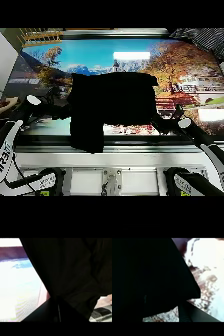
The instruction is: Fold the clothes and pants, and hang the long-sleeved shirts on hangers.
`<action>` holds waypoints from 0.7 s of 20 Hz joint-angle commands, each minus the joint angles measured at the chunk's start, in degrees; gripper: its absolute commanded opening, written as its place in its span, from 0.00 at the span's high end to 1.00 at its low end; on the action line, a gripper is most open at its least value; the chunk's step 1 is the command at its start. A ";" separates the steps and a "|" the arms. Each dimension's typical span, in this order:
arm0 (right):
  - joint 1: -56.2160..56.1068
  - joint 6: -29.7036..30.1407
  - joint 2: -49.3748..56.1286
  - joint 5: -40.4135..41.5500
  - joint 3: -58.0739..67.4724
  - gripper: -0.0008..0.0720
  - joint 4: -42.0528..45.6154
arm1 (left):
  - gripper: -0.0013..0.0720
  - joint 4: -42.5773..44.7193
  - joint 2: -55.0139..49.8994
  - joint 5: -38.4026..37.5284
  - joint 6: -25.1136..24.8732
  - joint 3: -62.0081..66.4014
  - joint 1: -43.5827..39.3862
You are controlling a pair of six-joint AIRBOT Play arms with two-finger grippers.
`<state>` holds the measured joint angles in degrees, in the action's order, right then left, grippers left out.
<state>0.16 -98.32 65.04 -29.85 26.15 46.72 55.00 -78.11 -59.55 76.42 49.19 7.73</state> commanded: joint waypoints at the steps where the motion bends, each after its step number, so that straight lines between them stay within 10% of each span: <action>1: -2.80 1.42 1.18 7.96 -0.42 0.61 -1.75 | 0.97 -0.02 0.07 0.11 0.00 0.02 0.00; 2: -2.75 3.67 1.18 8.00 -0.13 0.89 -1.75 | 0.97 -0.02 0.07 0.15 0.00 0.04 0.00; 3: -2.75 6.45 1.18 7.98 0.52 0.96 -1.68 | 0.97 -0.04 0.09 0.04 0.02 0.22 0.00; 14: 2.25 12.31 -9.53 -21.22 58.03 0.97 34.23 | 0.97 -0.17 22.86 -10.19 0.02 38.86 0.00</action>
<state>1.58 -88.31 58.96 -43.09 68.03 73.03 54.59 -63.00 -67.72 76.42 77.43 7.68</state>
